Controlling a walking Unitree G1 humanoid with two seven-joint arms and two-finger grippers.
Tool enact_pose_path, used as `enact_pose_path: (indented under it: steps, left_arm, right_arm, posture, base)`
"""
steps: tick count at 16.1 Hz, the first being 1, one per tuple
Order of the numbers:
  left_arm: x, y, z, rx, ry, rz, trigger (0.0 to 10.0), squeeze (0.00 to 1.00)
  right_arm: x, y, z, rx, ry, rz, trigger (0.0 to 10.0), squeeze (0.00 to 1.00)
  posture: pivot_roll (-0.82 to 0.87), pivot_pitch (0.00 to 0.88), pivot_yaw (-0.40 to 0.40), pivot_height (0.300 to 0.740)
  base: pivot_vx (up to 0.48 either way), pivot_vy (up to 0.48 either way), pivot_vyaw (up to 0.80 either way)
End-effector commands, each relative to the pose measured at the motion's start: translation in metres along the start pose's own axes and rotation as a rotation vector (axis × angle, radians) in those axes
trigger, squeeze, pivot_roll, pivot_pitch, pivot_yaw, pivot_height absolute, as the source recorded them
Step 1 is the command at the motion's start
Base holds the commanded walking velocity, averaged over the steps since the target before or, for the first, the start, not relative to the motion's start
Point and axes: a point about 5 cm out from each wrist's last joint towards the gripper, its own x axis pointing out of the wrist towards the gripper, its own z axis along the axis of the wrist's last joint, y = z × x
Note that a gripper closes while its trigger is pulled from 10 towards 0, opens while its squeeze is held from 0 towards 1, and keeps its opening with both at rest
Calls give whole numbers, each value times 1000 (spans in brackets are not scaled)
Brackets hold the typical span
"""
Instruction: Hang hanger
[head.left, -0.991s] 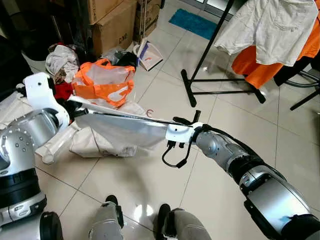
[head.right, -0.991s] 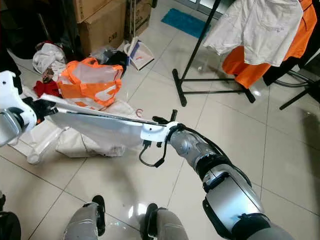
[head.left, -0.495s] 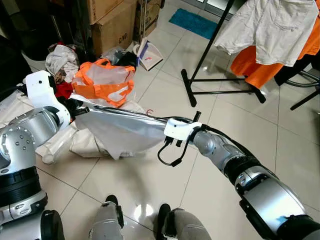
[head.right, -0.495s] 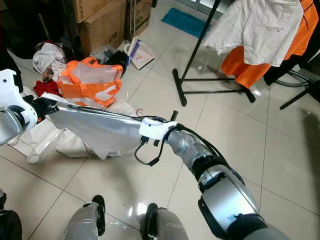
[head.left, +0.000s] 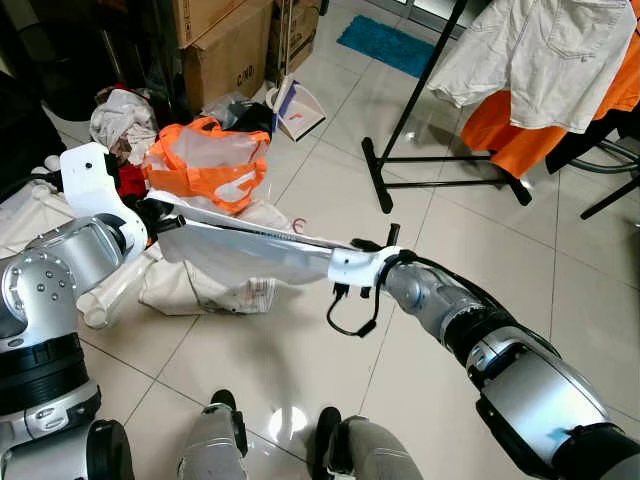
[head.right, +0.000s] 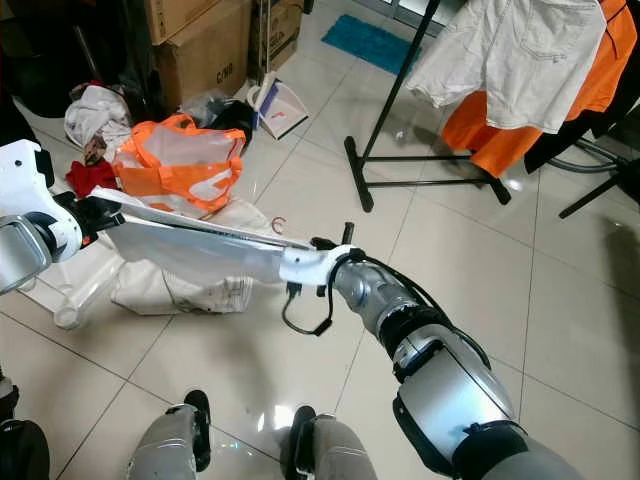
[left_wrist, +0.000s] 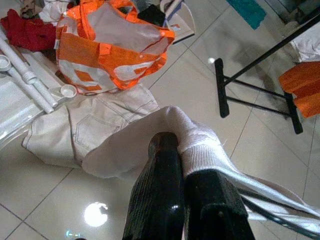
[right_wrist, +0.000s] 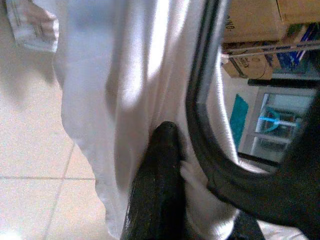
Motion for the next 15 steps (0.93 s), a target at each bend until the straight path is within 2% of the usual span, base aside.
enact_pose_path:
  steps: [1,4,5,6,8,11,12,15]
  left_arm:
    - [-5,-5,10,18,-44,-1,10000,0]
    - [-7,-17,14,22,-55,-42,10000,0]
    - [-8,-28,15,26,-62,-78,10000,0]
    - [-8,-30,15,28,-62,-85,10000,0]
    - [-9,-40,15,32,-65,-115,10000,0]
    - [-12,-58,11,43,-60,-169,10000,0]
    - [-13,-62,9,44,-56,-181,10000,0]
    - [-14,-77,4,54,-48,-227,10000,0]
  right_arm:
    - [-5,11,-21,-57,93,33,0,0]
    - [-6,13,-25,-210,123,43,0,0]
    - [-6,15,-26,-234,132,52,0,0]
    - [-6,16,-26,-233,133,54,0,0]
    - [-6,19,-26,-168,146,72,0,0]
    - [-6,29,-22,141,159,140,0,0]
    - [-5,31,-20,198,154,155,0,0]
    - [-4,29,-17,233,145,162,0,0]
  posture:
    - [82,230,-192,740]
    - [81,230,-196,740]
    - [80,227,-196,740]
    - [80,227,-196,740]
    - [82,222,-198,740]
    - [90,215,-205,740]
    - [90,215,-205,740]
    - [91,214,-208,740]
  base:
    - [0,0,0]
    - [0,0,0]
    - [0,0,0]
    - [0,0,0]
    - [0,0,0]
    - [0,0,0]
    - [0,0,0]
    - [0,0,0]
